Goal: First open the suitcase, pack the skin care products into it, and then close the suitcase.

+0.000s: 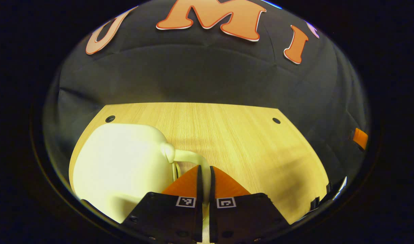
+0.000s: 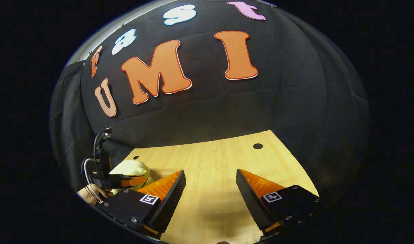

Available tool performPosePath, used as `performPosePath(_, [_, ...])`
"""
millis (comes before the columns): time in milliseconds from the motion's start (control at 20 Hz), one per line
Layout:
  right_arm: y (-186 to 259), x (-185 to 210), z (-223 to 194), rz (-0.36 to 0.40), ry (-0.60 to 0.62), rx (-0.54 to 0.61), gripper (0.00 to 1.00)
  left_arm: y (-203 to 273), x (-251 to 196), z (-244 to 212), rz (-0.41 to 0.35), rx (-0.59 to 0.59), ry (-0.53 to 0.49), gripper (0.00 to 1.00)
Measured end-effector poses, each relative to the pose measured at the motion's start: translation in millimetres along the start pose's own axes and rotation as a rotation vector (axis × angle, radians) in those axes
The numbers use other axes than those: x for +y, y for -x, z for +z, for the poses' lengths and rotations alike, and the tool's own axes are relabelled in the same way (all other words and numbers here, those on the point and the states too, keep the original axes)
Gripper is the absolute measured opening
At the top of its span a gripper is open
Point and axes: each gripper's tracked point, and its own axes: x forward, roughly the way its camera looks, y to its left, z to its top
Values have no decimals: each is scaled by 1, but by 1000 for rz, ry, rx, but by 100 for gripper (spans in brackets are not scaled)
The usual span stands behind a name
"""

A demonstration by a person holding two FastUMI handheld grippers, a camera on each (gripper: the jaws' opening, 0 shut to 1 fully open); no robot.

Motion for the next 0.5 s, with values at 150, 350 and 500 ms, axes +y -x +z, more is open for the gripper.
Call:
performPosePath(150, [2, -8, -7, 1, 12, 1, 95, -14, 2, 14, 57, -36, -19, 8])
performPosePath(350, [1, -4, -14, 35, 28, 18, 95, -10, -10, 2, 63, 0, -34, 44])
performPosePath(500, [3, 1, -12, 49, 13, 45, 95, 13, -13, 12, 109, -36, -66, 93])
